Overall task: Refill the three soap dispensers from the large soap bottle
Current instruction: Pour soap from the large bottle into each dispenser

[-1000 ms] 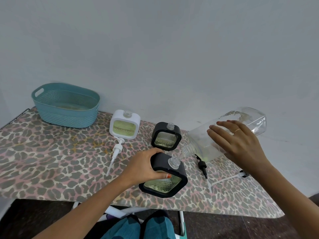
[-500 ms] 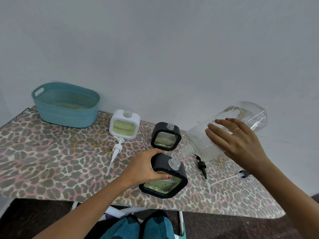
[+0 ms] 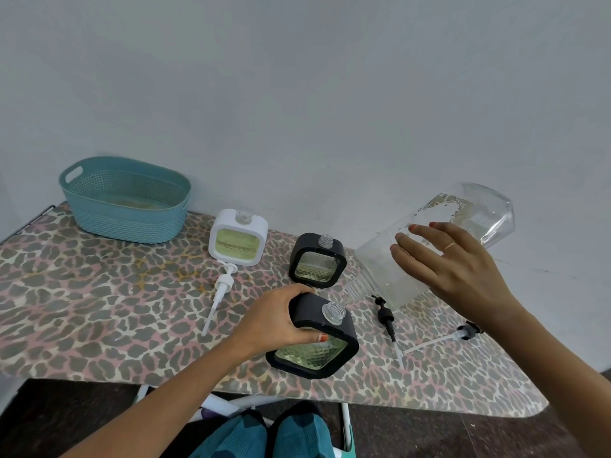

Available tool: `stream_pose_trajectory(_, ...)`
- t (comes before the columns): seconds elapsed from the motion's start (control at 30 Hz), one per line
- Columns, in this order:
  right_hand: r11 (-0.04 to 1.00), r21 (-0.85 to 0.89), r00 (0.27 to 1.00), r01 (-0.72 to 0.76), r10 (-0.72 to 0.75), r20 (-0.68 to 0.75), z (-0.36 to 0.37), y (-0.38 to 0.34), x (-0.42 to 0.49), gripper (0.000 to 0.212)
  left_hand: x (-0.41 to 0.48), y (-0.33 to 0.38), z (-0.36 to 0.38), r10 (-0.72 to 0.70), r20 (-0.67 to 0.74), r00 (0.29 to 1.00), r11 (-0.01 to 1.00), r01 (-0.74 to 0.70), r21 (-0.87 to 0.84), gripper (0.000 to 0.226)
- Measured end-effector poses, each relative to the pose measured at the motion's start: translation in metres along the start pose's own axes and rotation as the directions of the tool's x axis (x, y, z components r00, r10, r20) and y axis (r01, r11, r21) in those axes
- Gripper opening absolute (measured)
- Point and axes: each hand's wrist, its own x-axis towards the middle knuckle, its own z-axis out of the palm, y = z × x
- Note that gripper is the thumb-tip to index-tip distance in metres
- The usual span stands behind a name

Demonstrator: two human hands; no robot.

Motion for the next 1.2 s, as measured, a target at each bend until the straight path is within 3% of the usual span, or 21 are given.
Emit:
stream_pose_trajectory(0.67, 0.998, 0.026, 0.999, -0.049, 0.049, 0.015, 0.007, -0.012, -0.009, 0.029, 0.002, -0.002, 0.006, -0.003, -0.002, 1.000, 0.997, 0.002, -0.071, 0.055)
stream_pose_trajectory(0.8, 0.985, 0.081, 0.986, -0.155, 0.149, 0.070, 0.009, -0.018, -0.012, 0.045, 0.003, 0.000, 0.010, -0.008, -0.003, 1.000, 0.997, 0.008, -0.077, 0.063)
stream_pose_trajectory(1.0, 0.943, 0.148, 0.942, -0.297, 0.264, 0.206, 0.014, -0.035, -0.033, 0.065, 0.003, 0.006, 0.015, -0.005, -0.010, 1.000, 0.993, 0.004, -0.121, 0.054)
stream_pose_trajectory(1.2, 0.820, 0.216, 0.839, -0.529, 0.469, 0.276, 0.017, -0.045, -0.062, 0.062, 0.015, 0.012, 0.025, -0.015, 0.005, 1.000, 0.987, 0.015, -0.158, 0.054)
